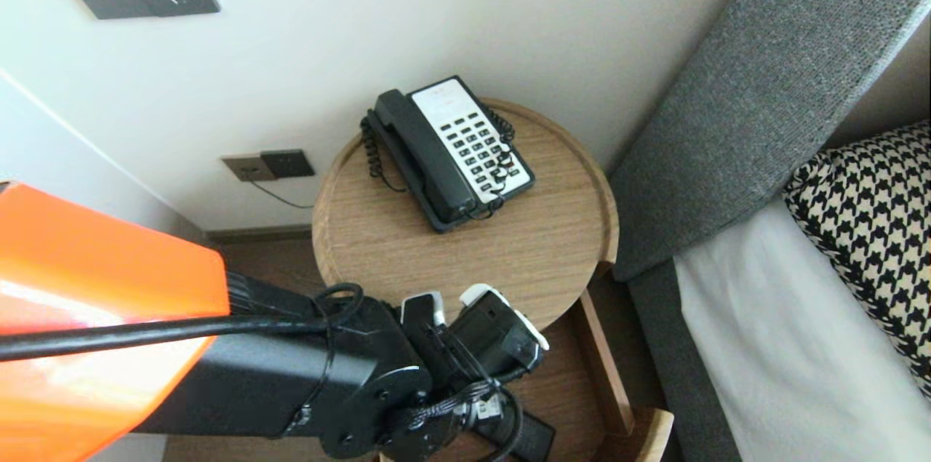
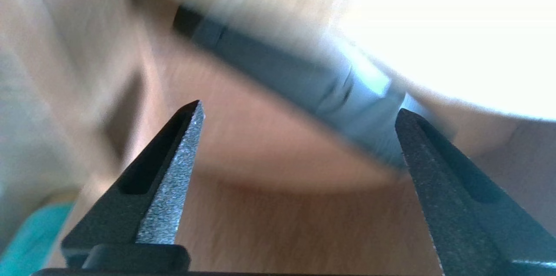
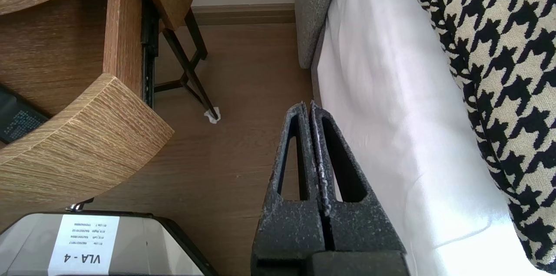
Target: Take the remote control out of the drawer one by one and place them on the table
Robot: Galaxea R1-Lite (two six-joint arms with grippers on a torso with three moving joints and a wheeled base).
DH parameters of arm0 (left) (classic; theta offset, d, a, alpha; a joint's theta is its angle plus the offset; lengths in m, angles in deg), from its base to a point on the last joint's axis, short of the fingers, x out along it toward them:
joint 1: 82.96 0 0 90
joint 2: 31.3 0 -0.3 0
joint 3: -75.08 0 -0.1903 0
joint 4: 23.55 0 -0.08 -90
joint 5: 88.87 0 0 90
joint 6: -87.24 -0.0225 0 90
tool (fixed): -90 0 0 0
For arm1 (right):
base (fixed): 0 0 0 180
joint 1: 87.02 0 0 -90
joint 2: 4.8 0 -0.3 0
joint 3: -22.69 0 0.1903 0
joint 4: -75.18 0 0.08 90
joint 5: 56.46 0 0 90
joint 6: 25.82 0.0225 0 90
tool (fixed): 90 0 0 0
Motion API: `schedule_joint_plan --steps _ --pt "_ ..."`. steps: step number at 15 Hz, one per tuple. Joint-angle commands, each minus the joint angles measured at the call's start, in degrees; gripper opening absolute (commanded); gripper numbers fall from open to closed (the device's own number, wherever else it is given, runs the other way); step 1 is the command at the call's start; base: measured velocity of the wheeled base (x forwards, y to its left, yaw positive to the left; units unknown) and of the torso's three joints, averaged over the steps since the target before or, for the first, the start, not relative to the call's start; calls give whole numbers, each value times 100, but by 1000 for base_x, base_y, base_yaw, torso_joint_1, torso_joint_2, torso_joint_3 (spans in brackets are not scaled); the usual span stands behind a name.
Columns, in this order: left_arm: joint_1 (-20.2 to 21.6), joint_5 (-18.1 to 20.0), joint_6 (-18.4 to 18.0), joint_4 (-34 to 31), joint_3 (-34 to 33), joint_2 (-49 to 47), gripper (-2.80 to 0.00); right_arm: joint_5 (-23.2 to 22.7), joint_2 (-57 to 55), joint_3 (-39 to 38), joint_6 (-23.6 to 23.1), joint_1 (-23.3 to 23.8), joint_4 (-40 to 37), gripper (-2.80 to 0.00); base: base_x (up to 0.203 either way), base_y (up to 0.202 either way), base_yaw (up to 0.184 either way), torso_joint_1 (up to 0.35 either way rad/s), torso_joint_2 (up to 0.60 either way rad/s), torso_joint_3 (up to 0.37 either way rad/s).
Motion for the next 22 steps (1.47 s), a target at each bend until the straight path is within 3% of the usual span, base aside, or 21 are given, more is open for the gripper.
schedule_joint_plan --steps 1,16,17,22 --pt "2 -111 47 196 122 -290 0 -2 28 -1 -5 0 1 -280 0 0 0 0 0 0" --pt "20 -135 47 159 72 -435 0 -2 28 -1 -5 0 1 -280 0 0 0 0 0 0" --pt "11 -136 47 159 64 -434 -280 -2 28 -1 -5 0 1 -280 0 0 0 0 0 0" --pt "-35 -165 -121 160 169 -469 -280 -2 28 -1 -5 0 1 -280 0 0 0 0 0 0"
